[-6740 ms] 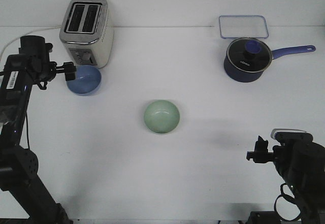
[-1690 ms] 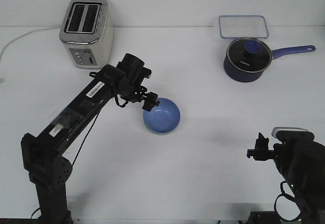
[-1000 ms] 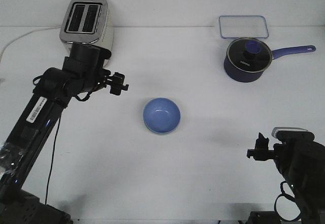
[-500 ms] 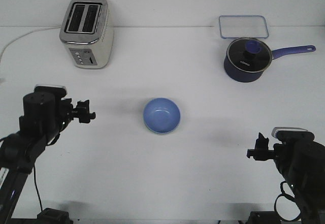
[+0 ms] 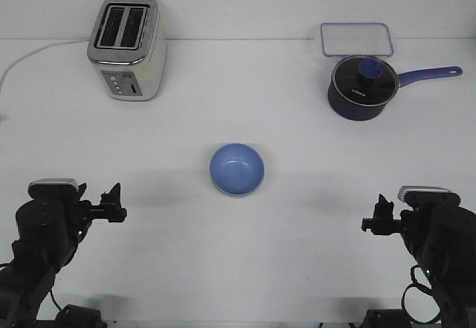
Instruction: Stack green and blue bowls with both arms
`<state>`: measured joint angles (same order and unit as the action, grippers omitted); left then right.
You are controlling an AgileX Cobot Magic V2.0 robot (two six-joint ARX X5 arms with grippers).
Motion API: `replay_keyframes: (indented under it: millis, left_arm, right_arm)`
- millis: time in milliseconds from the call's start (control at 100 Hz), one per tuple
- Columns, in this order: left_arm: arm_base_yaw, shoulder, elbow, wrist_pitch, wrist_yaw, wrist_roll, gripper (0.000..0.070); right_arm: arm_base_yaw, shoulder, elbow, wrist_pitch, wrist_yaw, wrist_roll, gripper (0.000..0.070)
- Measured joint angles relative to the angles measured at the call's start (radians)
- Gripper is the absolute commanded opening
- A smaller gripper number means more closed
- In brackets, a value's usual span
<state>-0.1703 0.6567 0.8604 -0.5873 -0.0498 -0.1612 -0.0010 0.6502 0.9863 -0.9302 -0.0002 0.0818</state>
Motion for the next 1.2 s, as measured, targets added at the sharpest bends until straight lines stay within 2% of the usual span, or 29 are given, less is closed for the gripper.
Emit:
replay_keyframes:
  millis: [80, 190, 250, 390, 430, 490, 500, 590, 1200]
  left_arm:
    - [0.000, -0.012, 0.000, -0.005, 0.000, -0.006, 0.0472]
    - [0.000, -0.016, 0.000, -0.021, 0.000, -0.007, 0.0334]
    - [0.000, -0.016, 0.000, -0.029, 0.000, -0.007, 0.0296]
    - [0.000, -0.016, 0.000, -0.028, 0.000, -0.007, 0.0277]
    - [0.000, -0.016, 0.000, -0.028, 0.000, -0.007, 0.0208]
    - [0.000, -0.016, 0.000, -0.029, 0.000, -0.007, 0.0005]
    - [0.000, -0.016, 0.000, -0.029, 0.000, -0.007, 0.0000]
    - [0.000, -0.016, 0.000, -0.031, 0.000, -0.010, 0.0007]
    - [0.000, -0.024, 0.000, -0.048, 0.000, -0.010, 0.0011]
  right_arm:
    - [0.000, 0.000, 0.000, 0.000, 0.000, 0.000, 0.0413]
    - [0.000, 0.000, 0.000, 0.000, 0.000, 0.000, 0.0412]
    - [0.000, 0.000, 0.000, 0.000, 0.000, 0.000, 0.0412]
    - [0.000, 0.000, 0.000, 0.000, 0.000, 0.000, 0.0399]
    - [0.000, 0.000, 0.000, 0.000, 0.000, 0.000, 0.0374]
    - [0.000, 0.000, 0.000, 0.000, 0.000, 0.000, 0.0273]
    - [0.000, 0.000, 0.000, 0.000, 0.000, 0.000, 0.0250]
    - [0.000, 0.000, 0.000, 0.000, 0.000, 0.000, 0.0000]
    - [0.000, 0.000, 0.000, 0.000, 0.000, 0.000, 0.0000]
